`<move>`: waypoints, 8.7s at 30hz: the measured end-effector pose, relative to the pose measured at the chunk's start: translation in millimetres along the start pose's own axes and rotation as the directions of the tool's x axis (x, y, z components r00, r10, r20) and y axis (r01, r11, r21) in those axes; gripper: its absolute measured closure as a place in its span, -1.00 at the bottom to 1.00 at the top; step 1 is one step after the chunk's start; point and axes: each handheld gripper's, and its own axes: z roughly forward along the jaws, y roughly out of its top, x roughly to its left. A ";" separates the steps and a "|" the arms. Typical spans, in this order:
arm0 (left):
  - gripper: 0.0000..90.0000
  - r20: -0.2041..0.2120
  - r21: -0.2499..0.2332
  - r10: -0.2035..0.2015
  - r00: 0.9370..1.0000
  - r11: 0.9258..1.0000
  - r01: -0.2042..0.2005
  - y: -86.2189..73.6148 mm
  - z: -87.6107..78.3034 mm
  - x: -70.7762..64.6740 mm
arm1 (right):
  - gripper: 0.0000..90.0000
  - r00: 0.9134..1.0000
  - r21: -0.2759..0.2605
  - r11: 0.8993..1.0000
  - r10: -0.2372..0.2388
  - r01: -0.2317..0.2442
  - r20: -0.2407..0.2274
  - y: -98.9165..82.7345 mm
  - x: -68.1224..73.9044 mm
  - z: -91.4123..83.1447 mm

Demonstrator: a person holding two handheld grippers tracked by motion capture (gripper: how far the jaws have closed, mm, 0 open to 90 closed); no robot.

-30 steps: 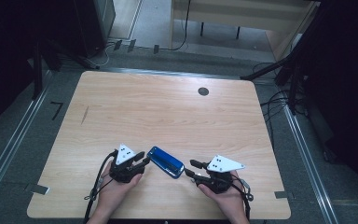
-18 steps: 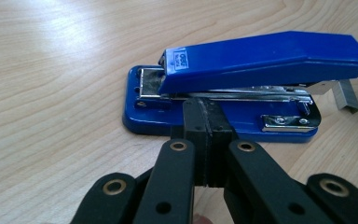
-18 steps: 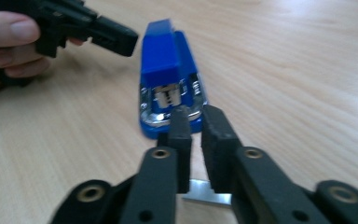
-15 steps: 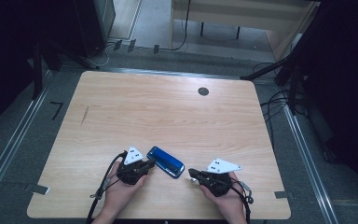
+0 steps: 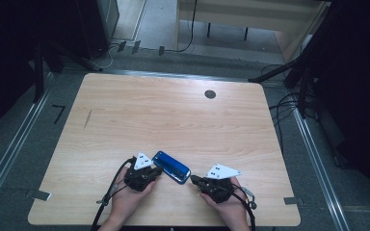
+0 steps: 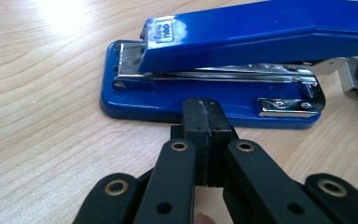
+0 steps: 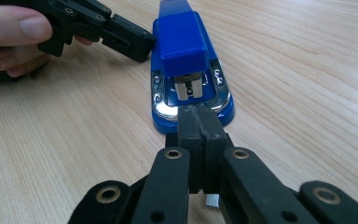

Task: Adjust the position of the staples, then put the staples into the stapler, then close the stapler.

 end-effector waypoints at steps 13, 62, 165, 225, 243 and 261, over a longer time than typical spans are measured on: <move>1.00 0.015 -0.024 0.032 0.999 0.999 -0.032 2.1 1.0 -4.5 | 1.00 1.000 0.006 1.000 0.006 -0.006 0.004 0.3 -2.2 1.8; 1.00 0.041 -0.061 0.080 0.996 0.995 -0.077 5.0 6.9 -15.4 | 0.99 1.000 -0.004 1.000 0.001 -0.001 0.027 6.8 1.6 12.3; 1.00 0.049 -0.063 0.090 0.995 0.994 -0.087 4.7 7.5 -17.4 | 1.00 0.988 -0.107 0.982 -0.155 0.154 -0.003 111.5 24.8 20.3; 1.00 0.015 -0.068 0.131 0.991 0.989 -0.130 3.7 7.5 -22.4 | 1.00 0.978 -0.120 0.973 -0.202 0.196 -0.049 147.8 24.3 78.4; 1.00 0.011 -0.065 0.136 0.991 0.989 -0.135 3.7 7.3 -22.6 | 1.00 0.982 -0.094 0.981 -0.178 0.171 -0.068 140.7 18.2 99.1; 1.00 0.013 -0.063 0.135 0.991 0.989 -0.134 3.6 7.2 -22.7 | 1.00 0.983 0.012 0.985 -0.168 0.170 -0.076 131.3 15.2 123.5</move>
